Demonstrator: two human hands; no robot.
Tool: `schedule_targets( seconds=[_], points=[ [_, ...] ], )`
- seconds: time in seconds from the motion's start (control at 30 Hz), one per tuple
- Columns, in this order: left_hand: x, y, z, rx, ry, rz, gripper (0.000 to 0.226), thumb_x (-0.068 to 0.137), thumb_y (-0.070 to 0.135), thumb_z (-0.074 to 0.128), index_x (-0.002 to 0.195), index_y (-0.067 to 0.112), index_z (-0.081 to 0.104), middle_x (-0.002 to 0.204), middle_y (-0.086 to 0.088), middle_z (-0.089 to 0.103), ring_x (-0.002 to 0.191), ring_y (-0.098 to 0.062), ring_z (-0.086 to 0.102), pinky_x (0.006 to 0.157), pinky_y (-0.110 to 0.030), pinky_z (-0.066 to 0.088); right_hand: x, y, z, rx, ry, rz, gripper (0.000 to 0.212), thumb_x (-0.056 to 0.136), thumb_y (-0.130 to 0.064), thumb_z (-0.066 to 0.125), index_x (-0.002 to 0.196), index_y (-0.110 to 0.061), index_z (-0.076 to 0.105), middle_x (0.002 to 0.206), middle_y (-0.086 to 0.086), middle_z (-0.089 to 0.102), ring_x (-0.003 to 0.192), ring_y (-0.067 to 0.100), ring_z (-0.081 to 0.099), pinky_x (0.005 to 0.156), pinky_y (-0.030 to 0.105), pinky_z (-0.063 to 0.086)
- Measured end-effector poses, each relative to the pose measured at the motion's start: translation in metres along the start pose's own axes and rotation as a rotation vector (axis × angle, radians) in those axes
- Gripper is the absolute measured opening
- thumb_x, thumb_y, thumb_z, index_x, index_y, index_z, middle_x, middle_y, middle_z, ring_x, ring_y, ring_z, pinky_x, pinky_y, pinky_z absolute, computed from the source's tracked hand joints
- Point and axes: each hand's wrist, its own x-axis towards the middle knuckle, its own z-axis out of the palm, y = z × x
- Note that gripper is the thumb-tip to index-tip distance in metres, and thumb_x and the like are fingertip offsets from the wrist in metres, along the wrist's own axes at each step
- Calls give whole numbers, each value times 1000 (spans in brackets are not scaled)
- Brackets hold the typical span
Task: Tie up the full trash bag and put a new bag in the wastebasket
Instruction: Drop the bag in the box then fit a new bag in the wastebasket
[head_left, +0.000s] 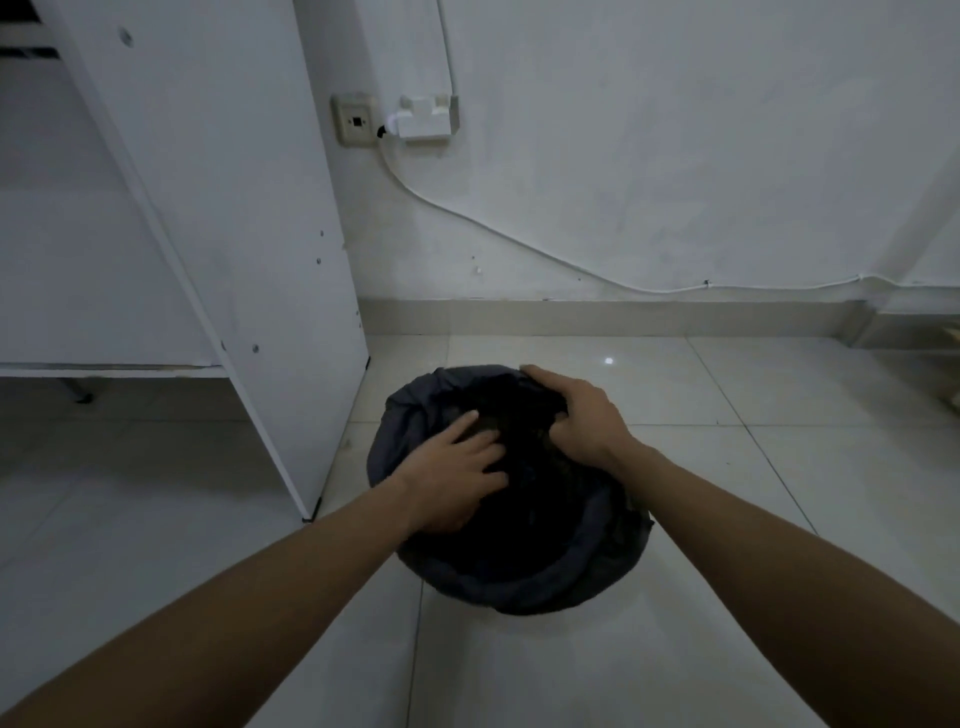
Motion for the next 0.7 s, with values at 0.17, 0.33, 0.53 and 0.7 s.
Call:
schedule_targets(
  seconds=[0.17,0.33,0.53,0.7],
  points=[
    [3,-1,17,351,-612,-98,67,102,60,17,158,24,9,167,-6,-7,151,-27,-17,103,-58,-31,-3,-1,1,-156,-68,-98,78,84,-11,55,151,-45,36,139,-4,58,123,25,56,91,33,47],
    [19,22,7,-114,-270,-242,51,105,43,28,139,14,53,147,-15,47,140,-33,34,122,-53,0,-5,4,1,-108,8,-66,78,82,-10,56,149,-45,40,141,-5,58,125,26,56,96,36,49],
    [42,69,1,-1028,-576,-143,51,99,20,46,149,24,39,150,-10,45,133,-30,45,105,-34,34,-4,7,3,-82,50,-31,80,80,-7,55,149,-45,39,135,-6,59,118,24,58,85,29,43],
    [46,61,7,-902,-477,-125,46,96,18,49,141,13,45,141,-16,50,119,-34,53,95,-36,43,-6,13,-1,-49,67,0,82,77,-4,53,148,-43,42,135,-4,60,117,25,59,85,29,45]
  ],
)
